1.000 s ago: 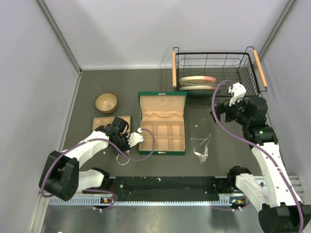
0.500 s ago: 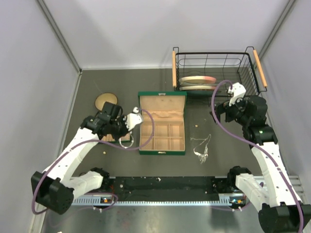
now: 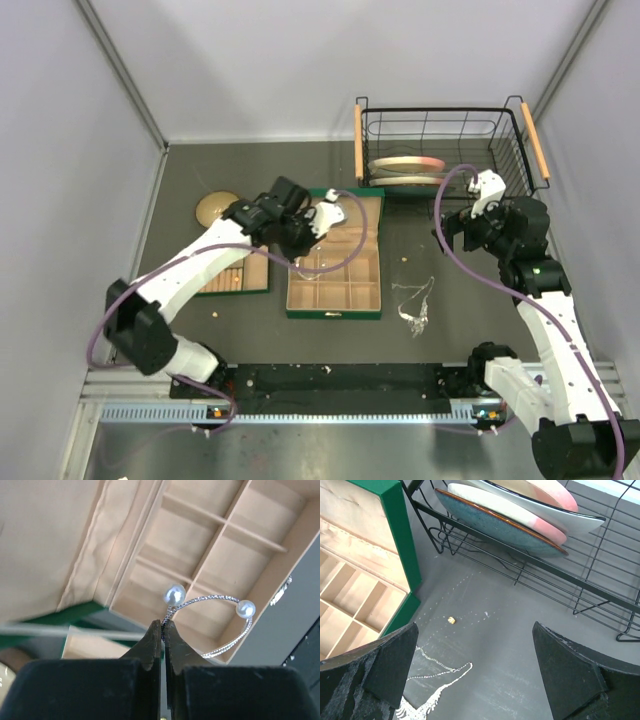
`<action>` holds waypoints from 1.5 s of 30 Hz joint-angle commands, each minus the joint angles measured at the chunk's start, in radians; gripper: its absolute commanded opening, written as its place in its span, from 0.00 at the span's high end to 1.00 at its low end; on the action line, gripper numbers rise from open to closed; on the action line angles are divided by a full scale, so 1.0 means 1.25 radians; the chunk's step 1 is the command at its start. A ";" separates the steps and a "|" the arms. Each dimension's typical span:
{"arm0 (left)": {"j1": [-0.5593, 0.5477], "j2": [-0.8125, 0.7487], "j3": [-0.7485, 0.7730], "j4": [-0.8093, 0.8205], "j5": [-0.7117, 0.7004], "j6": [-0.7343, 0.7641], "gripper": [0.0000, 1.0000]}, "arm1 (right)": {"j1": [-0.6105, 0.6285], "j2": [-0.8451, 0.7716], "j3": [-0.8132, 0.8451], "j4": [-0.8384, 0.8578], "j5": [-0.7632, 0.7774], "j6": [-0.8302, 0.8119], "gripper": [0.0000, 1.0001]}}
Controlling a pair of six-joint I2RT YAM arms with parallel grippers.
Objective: Organize the mixed jewelry
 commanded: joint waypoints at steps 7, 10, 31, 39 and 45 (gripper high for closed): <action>-0.143 0.193 0.070 0.109 -0.118 -0.045 1.00 | -0.007 0.002 -0.001 0.028 0.001 -0.013 0.01; -0.181 0.230 0.066 0.109 -0.152 -0.051 1.00 | -0.007 -0.001 -0.001 0.028 0.001 -0.014 0.01; -0.264 0.260 -0.029 0.139 -0.220 -0.056 1.00 | -0.006 -0.010 -0.002 0.027 -0.006 -0.011 0.01; -0.278 0.289 -0.023 0.140 -0.216 -0.056 1.00 | -0.007 -0.009 -0.003 0.027 -0.008 -0.011 0.01; -0.283 0.316 -0.017 0.139 -0.219 -0.053 1.00 | -0.007 -0.009 -0.003 0.027 -0.010 -0.010 0.01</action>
